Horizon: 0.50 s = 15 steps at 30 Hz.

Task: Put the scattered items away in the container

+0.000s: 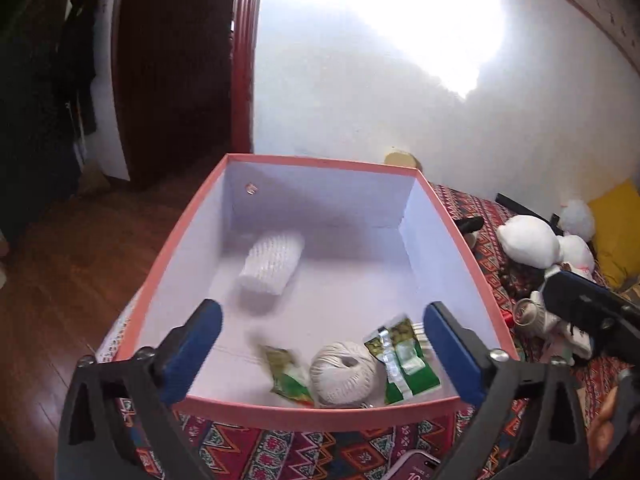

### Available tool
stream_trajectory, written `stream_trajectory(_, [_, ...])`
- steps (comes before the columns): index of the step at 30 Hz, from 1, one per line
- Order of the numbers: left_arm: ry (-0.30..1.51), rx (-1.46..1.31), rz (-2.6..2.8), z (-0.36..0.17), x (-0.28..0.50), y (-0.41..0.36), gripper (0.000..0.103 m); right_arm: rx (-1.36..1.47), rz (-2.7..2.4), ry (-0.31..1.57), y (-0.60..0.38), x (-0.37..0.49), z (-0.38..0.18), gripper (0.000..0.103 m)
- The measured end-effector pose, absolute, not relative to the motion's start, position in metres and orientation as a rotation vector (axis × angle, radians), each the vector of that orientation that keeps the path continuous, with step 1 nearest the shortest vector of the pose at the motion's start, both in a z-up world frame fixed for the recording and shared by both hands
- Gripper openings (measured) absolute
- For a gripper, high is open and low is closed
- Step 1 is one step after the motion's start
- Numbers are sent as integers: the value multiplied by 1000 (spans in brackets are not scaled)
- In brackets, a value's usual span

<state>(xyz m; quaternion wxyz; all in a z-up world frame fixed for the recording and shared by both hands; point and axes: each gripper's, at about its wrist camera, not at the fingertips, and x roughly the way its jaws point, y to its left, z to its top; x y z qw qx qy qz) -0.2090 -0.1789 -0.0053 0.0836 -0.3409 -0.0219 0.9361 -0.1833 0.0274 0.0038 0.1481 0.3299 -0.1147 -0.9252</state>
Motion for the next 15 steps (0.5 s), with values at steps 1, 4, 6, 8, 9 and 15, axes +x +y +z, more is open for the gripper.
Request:
stream_trajectory(1, [-60,-1017,2802,-5,-208,-178,103,949,-2666,-348,36,-180,6,98])
stream_trajectory(4, [-60,-1024,2813,-4,-205,-175,103,957,-2734,-390,83,-150,8,98])
stream_trajectory(6, [-59,-1008,2817,-1,-201,-169,103,1016,-2836,-414,122,-122,0,98])
stream_trajectory(8, [-66,-977,2795,5,-194,-160,103,1139,-2921,-433,169,-90,-21,81])
stream_trajectory(9, [-72,-962,2780,8,-191,-153,103,1197,-2912,-499,192,-75,-36,71])
stream_trajectory(15, [-47,-881,2687,22,-163,-93,103,1431,-2593,-976,227,-47,-140,55])
